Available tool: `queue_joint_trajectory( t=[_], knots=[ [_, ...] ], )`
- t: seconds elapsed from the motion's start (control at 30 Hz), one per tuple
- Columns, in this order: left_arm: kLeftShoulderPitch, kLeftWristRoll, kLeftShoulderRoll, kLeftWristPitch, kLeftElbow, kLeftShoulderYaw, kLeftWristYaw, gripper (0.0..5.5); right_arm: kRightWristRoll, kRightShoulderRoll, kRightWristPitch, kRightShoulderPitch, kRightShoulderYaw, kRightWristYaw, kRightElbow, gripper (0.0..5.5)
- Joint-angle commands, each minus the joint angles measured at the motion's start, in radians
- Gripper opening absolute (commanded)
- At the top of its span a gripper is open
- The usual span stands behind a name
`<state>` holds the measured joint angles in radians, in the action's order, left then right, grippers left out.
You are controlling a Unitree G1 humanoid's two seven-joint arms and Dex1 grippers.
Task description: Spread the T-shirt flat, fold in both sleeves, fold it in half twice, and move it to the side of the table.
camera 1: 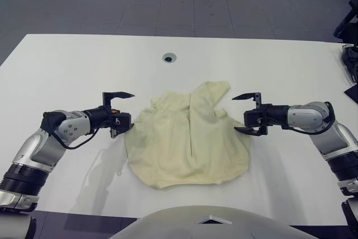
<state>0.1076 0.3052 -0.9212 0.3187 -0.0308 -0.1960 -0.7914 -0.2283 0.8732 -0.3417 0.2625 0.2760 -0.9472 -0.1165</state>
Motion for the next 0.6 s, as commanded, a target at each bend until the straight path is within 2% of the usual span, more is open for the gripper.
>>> queue_joint_trajectory(
  t=[0.03, 0.23, 0.43, 0.6],
  knots=[
    [-0.018, 0.062, 0.004, 0.003, 0.038, -0.048, -0.004, 5.38, -0.041, 0.013, 0.014, -0.047, 0.037, -0.023, -0.034, 5.40],
    [-0.049, 0.134, -0.021, 0.022, 0.103, -0.059, 0.061, 5.38, -0.030, 0.040, 0.022, -0.071, 0.024, -0.032, -0.054, 5.40],
    [-0.166, 0.068, -0.097, -0.005, 0.024, 0.059, 0.067, 5.38, 0.002, 0.125, 0.022, -0.150, -0.020, -0.042, -0.072, 5.40],
    [-0.396, -0.045, -0.147, -0.082, -0.169, 0.164, -0.006, 5.38, 0.131, 0.224, 0.063, -0.328, -0.087, -0.101, 0.125, 5.40]
  ],
)
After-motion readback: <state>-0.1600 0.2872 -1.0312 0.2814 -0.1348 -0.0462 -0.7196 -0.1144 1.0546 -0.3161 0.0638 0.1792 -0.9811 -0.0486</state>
